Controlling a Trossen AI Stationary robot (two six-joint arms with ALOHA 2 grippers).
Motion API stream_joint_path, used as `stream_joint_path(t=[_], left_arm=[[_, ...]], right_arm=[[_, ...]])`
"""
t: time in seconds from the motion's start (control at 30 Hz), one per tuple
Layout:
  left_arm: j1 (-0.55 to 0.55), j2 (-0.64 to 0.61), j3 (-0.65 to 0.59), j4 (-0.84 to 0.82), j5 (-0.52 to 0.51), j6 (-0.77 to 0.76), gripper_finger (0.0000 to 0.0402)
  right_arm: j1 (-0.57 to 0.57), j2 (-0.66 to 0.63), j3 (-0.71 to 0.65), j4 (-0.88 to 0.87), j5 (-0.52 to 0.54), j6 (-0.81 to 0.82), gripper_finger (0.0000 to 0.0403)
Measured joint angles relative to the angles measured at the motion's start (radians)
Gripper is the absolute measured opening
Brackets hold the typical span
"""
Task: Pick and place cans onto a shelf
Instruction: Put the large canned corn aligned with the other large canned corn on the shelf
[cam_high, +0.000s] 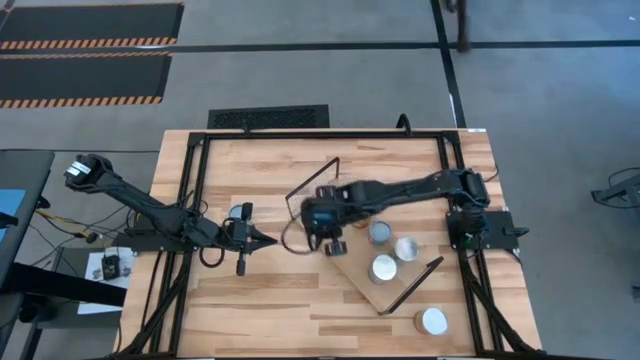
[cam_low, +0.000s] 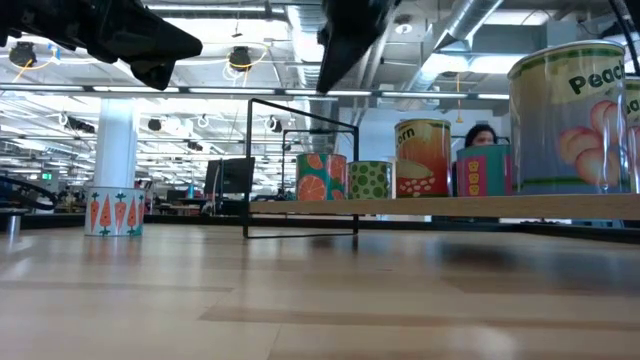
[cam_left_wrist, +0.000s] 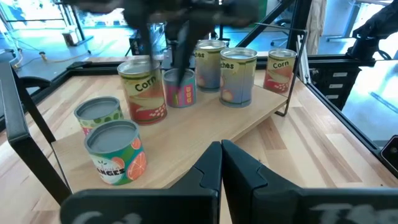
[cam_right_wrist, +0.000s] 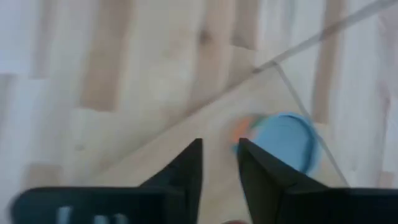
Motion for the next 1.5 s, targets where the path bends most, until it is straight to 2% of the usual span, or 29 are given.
stream_joint_path(t=[0.13,0.2,0.4,0.6,0.7,0.9,1.23,1.33,1.5], left_arm=[[0.000,0.000,0.000,-0.002,0.000,0.000,0.0000],[0.000,0.000,0.000,-0.002,0.000,0.000,0.0000],[0.000,0.000,0.000,-0.006,0.001,0.000,0.0000],[0.000,0.000,0.000,-0.006,0.001,0.000,0.0000],[0.000,0.000,0.000,-0.006,0.001,0.000,0.0000],[0.000,0.000,0.000,-0.006,0.000,0.004,0.0000],[0.000,0.000,0.000,-0.005,0.000,0.036,0.0000],[0.000,0.000,0.000,-0.005,-0.001,0.027,0.0000],[0.000,0.000,0.000,-0.005,-0.001,0.027,0.0000]], right_arm=[[0.105,-0.034,0.002,0.011,-0.004,0.026,0.0035],[0.165,-0.036,0.002,0.044,-0.007,0.026,0.0012],[0.354,-0.037,0.002,0.170,-0.007,0.065,0.0009],[0.519,-0.037,0.002,0.209,-0.007,0.209,0.0006],[0.586,-0.038,0.002,0.168,-0.002,0.341,0.0004],[0.713,-0.038,0.002,-0.006,0.074,0.705,0.0003],[0.906,-0.038,0.001,-0.334,0.094,1.335,0.0006],[0.938,-0.039,0.000,-0.395,0.104,1.454,0.0014],[0.952,-0.040,-0.066,-0.367,0.104,1.552,0.0041]])
